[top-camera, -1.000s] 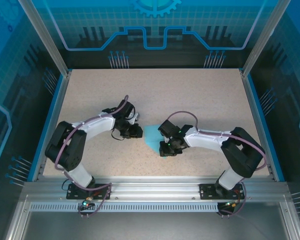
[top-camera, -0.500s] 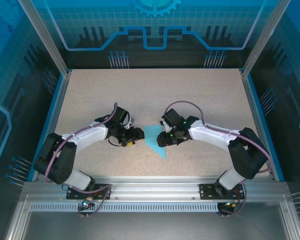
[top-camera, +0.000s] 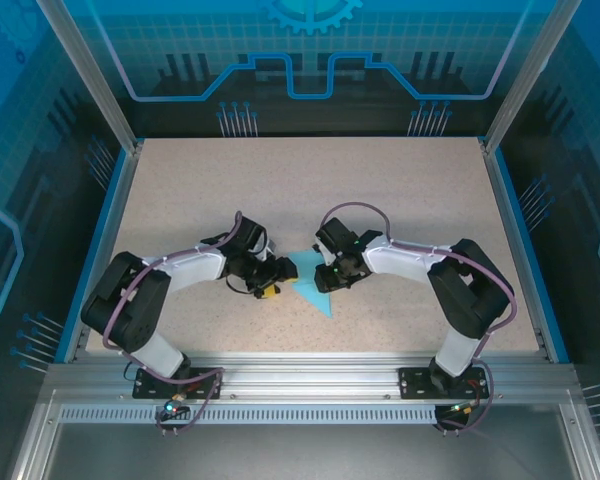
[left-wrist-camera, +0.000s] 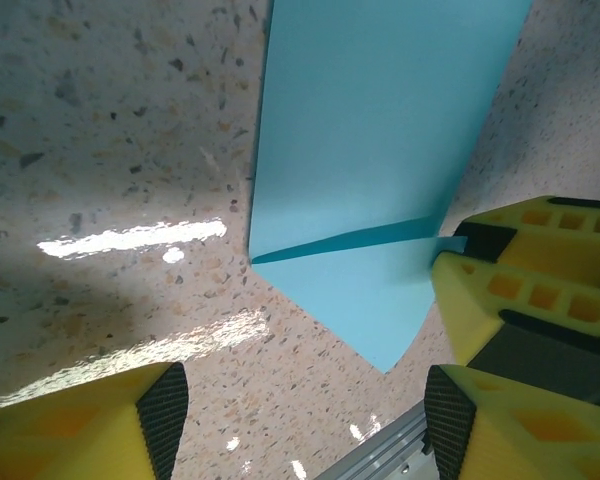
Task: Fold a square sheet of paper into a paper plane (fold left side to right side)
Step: Fourth fold the wing at the center of the table.
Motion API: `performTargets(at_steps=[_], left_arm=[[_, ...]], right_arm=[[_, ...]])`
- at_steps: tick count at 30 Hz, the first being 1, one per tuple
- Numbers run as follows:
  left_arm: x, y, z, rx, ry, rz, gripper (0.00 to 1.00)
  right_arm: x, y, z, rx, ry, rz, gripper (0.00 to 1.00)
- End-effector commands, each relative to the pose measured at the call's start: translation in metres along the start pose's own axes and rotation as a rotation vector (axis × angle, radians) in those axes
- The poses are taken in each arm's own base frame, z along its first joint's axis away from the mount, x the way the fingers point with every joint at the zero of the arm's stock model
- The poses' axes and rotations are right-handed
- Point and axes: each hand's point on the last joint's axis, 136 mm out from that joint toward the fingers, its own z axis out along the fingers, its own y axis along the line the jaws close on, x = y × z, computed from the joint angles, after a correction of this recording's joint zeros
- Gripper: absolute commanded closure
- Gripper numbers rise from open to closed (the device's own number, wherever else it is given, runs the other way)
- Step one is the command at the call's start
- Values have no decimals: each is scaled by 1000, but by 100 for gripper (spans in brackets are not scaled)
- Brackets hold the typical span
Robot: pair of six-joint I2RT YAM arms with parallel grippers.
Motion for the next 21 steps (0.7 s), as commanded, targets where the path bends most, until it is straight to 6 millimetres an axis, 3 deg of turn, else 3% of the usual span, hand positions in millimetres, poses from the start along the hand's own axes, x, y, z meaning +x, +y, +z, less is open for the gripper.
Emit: performTargets(at_steps=[1,11,21], left_arm=[[4,-10,5,17,37,2,32],[3,-17,16,10,48,14,32],[-1,-35,23,37,52,39,37]], right_arm=[[-5,-8,-3,23,-2,7,82],[1,-16,-11,41,-10,21,99],[4,-17,-11,33,-10,29,95]])
